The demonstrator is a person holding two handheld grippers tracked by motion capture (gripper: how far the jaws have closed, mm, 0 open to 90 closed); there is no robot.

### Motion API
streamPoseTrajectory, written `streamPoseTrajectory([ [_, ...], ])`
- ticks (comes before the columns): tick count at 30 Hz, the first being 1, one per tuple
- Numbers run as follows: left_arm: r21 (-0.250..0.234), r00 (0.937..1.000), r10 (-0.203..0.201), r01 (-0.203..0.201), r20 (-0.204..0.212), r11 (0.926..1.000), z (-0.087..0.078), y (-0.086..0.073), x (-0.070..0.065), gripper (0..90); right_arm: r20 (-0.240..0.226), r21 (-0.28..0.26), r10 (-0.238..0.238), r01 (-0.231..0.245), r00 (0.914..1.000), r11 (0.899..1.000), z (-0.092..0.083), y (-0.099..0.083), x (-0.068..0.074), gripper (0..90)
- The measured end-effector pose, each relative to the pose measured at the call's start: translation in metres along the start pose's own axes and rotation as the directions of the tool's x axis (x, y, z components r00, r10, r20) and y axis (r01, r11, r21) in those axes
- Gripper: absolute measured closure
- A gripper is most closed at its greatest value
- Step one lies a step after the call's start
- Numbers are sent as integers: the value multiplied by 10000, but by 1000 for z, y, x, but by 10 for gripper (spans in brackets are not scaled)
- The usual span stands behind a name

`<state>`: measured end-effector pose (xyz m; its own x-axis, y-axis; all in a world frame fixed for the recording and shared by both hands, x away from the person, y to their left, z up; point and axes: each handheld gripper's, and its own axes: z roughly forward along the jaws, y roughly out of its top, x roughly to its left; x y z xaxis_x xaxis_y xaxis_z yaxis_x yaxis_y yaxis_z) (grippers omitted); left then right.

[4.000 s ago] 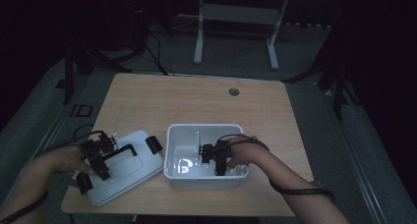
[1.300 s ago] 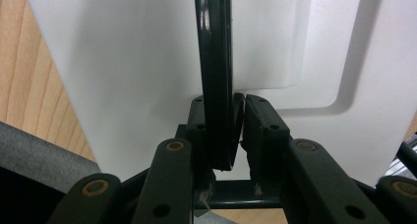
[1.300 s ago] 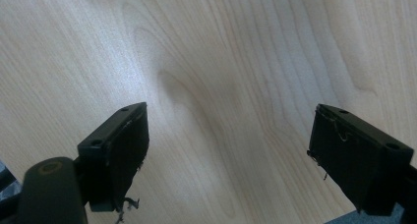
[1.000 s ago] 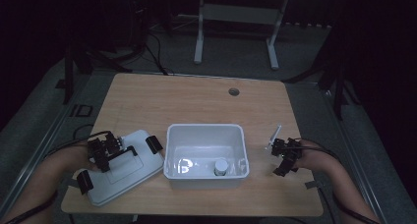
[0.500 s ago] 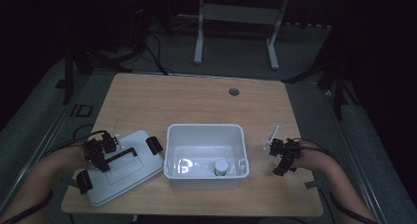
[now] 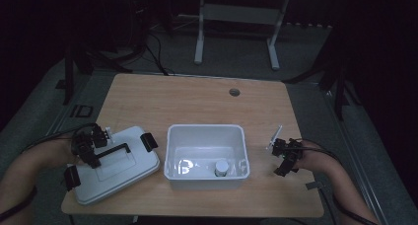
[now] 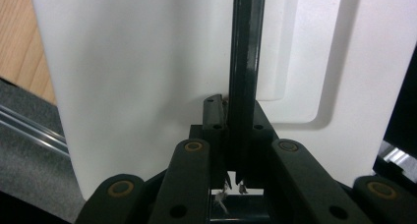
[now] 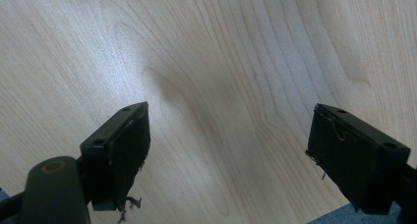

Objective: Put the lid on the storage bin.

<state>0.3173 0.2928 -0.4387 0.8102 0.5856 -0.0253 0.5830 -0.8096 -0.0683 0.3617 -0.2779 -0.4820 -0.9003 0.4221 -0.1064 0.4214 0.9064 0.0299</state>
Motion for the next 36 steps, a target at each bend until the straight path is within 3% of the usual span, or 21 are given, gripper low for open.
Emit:
streamPoseTrajectory([
  [16, -618, 9992, 207, -227, -328, 9978, -73, -6, -9, 836, 7, 10, 57, -57, 10000, 10000, 0, -2, -1, 160],
  [19, -448, 9983, 266, -289, -516, 9986, -81, 0, -12, 836, 9, 0, 63, -63, 10000, 10000, 0, -1, 0, 160],
  [23, -598, 9976, 420, -452, -545, 9972, -90, 6, -15, 836, -7, -40, 65, -65, 10000, 10000, 0, 0, 1, 160],
  [27, -770, 9934, 736, -805, -882, 9938, -101, 16, -22, 836, -32, -13, -3, 3, 10000, 10000, 0, -1, 2, 160],
  [36, -835, 9849, 1376, -1466, -1050, 9857, -113, 45, -39, 836, -69, -39, 21, -21, 10000, 10000, 2, -1, 3, 160],
])
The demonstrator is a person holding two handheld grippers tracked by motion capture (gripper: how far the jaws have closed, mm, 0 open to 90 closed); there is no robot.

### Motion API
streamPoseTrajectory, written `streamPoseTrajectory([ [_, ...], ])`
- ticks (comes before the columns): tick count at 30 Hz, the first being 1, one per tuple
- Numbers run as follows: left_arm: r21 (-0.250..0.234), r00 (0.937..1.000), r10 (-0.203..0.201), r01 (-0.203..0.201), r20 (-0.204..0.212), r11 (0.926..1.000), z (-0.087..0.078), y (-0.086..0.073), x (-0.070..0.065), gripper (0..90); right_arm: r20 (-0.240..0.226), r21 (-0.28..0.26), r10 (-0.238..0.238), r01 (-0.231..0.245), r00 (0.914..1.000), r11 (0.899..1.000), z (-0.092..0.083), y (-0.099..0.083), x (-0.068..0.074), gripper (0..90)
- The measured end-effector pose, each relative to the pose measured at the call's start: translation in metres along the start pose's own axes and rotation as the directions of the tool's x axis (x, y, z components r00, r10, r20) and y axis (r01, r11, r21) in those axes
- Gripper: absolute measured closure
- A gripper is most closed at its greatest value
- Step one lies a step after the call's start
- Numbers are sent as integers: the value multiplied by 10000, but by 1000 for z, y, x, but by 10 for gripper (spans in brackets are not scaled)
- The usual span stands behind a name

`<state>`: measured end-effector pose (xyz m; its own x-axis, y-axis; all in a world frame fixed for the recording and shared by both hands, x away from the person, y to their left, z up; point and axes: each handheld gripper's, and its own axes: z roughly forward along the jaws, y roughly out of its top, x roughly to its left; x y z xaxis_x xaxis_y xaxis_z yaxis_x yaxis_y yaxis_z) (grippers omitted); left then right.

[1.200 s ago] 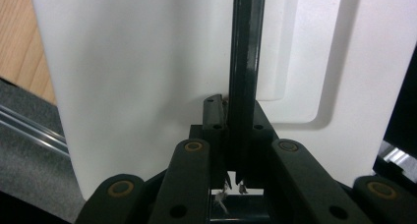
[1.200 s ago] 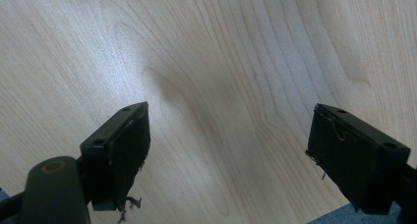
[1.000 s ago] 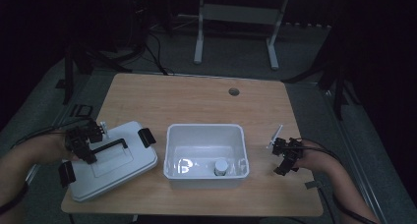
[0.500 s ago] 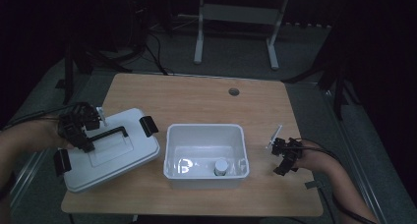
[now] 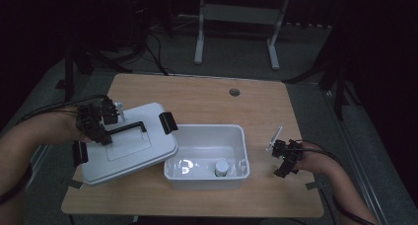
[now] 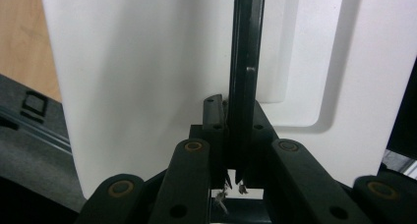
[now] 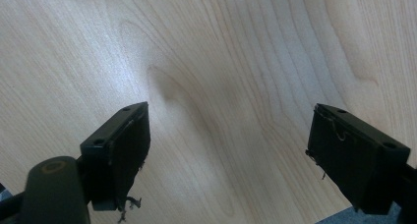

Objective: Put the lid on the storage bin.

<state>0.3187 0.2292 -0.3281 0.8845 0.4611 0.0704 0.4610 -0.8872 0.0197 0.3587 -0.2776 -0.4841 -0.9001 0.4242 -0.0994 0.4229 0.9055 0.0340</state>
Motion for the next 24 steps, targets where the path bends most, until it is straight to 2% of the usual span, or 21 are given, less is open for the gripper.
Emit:
streamPoseTrajectory([
  [4, 209, 9992, 270, -264, -292, 9994, 0, 20, -3, 836, -11, -3, -61, 61, 10000, 10000, 0, 1, 0, 160],
  [5, 209, 9992, 270, -264, -292, 9994, 0, 20, -3, 836, -11, -3, -61, 61, 10000, 10000, 0, 1, 0, 160],
  [6, 155, 9987, 465, -461, -211, 9988, 0, 31, -5, 836, -36, -29, -23, 23, 10000, 10000, 0, 1, 0, 160],
  [11, -151, 9964, 845, -845, 1, 9963, -3, 53, -10, 835, -57, -4, -71, 71, 10000, 10000, 0, 2, 2, 160],
  [14, -177, 9945, 1044, -1045, -77, 9944, -5, 65, -13, 836, -55, 4, -42, 42, 10000, 10000, 0, 1, 1, 160],
  [15, -161, 9931, 1148, -1152, -231, 9932, -6, 69, -15, 836, -56, 7, -34, 34, 10000, 10000, 0, 1, 1, 160],
  [17, -124, 9931, 1150, -1153, -213, 9933, -6, 73, -16, 835, -45, 10, -39, 39, 10000, 10000, 0, 1, 1, 160],
  [18, -128, 9909, 1312, -1316, -297, 9912, -6, 81, -18, 836, -43, -1, -35, 35, 10000, 10000, 0, 1, 1, 160],
  [24, -177, 9853, 1686, -1692, -282, 9854, -7, 104, -25, 836, -38, -10, -82, 82, 10000, 10000, -2, 1, 2, 160],
])
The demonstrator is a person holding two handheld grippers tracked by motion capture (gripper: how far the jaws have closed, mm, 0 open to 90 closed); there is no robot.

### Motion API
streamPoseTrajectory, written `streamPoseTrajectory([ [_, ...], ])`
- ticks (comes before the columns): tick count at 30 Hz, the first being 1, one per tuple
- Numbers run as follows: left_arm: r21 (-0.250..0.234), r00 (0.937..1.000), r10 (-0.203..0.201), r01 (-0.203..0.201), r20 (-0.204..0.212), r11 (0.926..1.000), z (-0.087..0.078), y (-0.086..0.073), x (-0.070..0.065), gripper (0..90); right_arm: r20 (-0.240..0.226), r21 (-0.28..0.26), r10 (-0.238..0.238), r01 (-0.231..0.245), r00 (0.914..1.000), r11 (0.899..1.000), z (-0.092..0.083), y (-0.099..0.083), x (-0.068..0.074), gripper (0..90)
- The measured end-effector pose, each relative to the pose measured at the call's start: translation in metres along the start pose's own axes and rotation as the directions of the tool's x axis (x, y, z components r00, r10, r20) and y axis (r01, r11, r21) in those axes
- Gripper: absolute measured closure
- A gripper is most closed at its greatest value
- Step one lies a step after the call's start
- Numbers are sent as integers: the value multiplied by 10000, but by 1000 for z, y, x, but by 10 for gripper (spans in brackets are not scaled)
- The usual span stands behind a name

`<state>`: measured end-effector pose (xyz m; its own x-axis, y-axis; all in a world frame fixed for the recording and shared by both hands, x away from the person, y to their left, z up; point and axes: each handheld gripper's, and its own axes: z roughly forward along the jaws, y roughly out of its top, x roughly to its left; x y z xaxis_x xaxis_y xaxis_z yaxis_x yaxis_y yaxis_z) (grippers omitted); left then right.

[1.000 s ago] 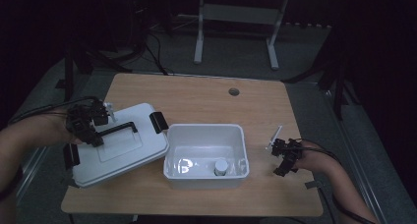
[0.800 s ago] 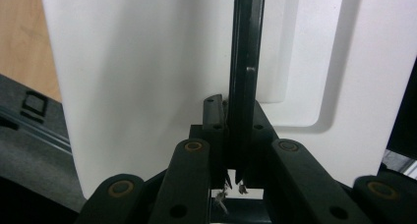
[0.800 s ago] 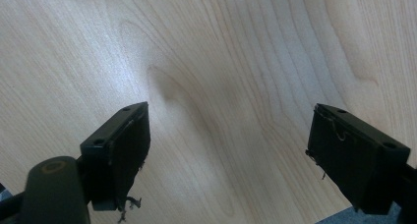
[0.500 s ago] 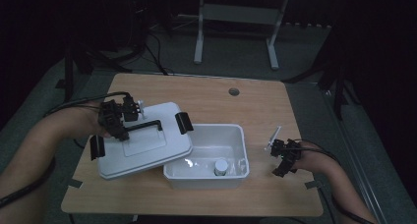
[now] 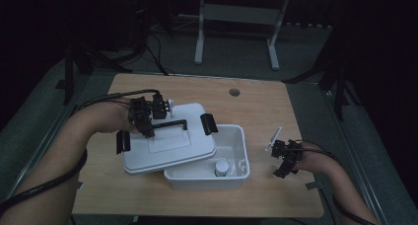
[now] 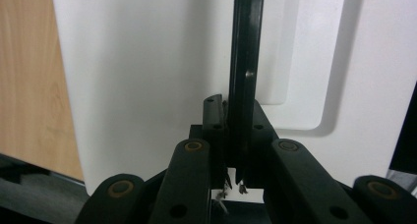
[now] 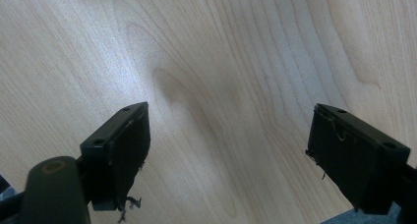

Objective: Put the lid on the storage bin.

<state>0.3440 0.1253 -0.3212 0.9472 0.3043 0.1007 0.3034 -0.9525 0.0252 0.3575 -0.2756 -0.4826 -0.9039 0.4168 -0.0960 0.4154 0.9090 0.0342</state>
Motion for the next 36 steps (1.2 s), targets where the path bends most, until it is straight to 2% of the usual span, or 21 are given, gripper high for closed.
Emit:
streamPoseTrajectory([
  [8, -80, 9977, 671, -671, 68, 9977, -2, 29, -6, 835, 1, 24, -54, 54, 10000, 10000, 1, 1, 0, 161],
  [13, -210, 9943, 1060, -1058, 69, 9942, -1, 48, -10, 835, -41, -67, 0, 0, 10000, 10000, 0, 1, 0, 161],
  [17, -188, 9918, 1281, -1280, 44, 9916, 1, 60, -14, 835, -50, -80, -8, 8, 10000, 10000, 0, 1, 0, 160],
  [18, -147, 9888, 1482, -1479, 172, 9889, 3, 67, -16, 835, -41, -60, 22, -22, 10000, 10000, 0, 1, 0, 160],
  [20, -96, 9876, 1552, -1550, 220, 9879, 5, 74, -18, 835, -47, -36, 34, -34, 10000, 10000, -1, 1, 1, 161],
  [21, -98, 9868, 1614, -1612, 125, 9869, 5, 77, -18, 835, -34, -25, 8, -8, 10000, 10000, -1, 1, 1, 160],
  [23, -170, 9869, 1609, -1607, 139, 9869, 6, 80, -19, 835, -21, -8, 11, -11, 10000, 10000, -2, 1, 1, 160],
  [26, -397, 9814, 1878, -1863, 387, 9817, 9, 90, -22, 835, 20, -97, 35, -34, 10000, 9999, -5, -1, 1, 160],
  [27, -446, 9796, 1993, -1980, 270, 9792, 10, 93, -25, 835, 9, -109, 14, -14, 10000, 9999, -5, -2, 0, 161],
  [29, -439, 9756, 2157, -2139, 410, 9759, 12, 97, -27, 835, 37, -82, 54, -54, 10000, 10000, -4, -3, 0, 160],
  [36, -457, 9729, 2237, -2212, 593, 9742, 23, 102, -30, 836, 4, -108, 53, -53, 10000, 9999, -2, -5, 0, 160],
])
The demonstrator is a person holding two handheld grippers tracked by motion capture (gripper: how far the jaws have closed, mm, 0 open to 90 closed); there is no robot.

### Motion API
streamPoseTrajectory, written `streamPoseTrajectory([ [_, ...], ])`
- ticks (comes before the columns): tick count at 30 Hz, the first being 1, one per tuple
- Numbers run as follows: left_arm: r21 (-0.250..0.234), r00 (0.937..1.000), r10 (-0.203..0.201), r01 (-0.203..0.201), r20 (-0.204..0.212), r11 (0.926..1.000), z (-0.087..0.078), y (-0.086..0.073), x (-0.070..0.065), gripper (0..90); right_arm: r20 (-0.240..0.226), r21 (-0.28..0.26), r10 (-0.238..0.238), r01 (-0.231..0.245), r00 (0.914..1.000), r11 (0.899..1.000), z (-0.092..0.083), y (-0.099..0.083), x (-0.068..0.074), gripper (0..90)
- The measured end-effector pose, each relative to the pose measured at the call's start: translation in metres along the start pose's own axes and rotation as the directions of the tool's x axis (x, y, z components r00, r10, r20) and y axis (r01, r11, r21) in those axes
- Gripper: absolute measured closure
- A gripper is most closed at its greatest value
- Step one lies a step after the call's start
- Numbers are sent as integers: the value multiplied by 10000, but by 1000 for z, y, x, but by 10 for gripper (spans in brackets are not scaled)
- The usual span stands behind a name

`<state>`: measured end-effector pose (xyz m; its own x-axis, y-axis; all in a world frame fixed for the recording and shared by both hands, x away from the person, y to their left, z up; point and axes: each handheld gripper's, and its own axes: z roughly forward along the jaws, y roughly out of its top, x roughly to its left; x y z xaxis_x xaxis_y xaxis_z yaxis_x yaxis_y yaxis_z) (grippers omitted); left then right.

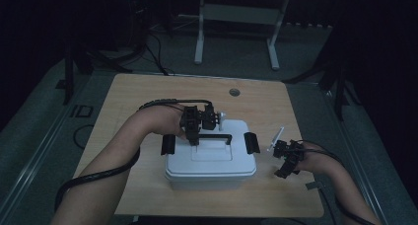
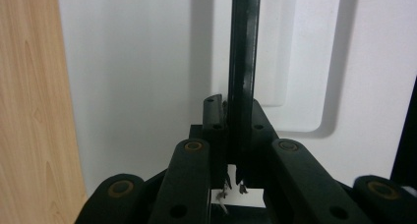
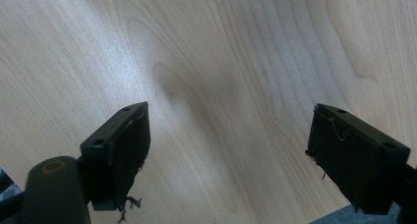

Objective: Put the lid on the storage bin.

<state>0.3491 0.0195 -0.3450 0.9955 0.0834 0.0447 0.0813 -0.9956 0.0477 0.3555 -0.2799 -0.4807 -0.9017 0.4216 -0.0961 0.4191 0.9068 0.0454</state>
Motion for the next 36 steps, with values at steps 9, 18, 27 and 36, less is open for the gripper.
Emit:
streamPoseTrajectory([
  [9, 150, 9996, -192, 189, 192, 9997, 14, -8, 6, 835, -10, 16, -55, 55, 10000, 10000, 2, 2, 1, 160],
  [18, 10, 9984, -362, 362, 445, 9993, 24, -12, 10, 834, -31, 64, -105, 105, 9999, 9999, 3, 6, 2, 160],
  [27, -50, 9982, -429, 431, 413, 9991, 26, -15, 11, 833, -78, 142, -129, 130, 9999, 9998, 6, 6, 3, 160],
  [36, 138, 9977, -682, 681, 26, 9976, 26, -10, 16, 696, -127, 98, -143, 145, 9998, 9998, 7, 8, 4, 160],
])
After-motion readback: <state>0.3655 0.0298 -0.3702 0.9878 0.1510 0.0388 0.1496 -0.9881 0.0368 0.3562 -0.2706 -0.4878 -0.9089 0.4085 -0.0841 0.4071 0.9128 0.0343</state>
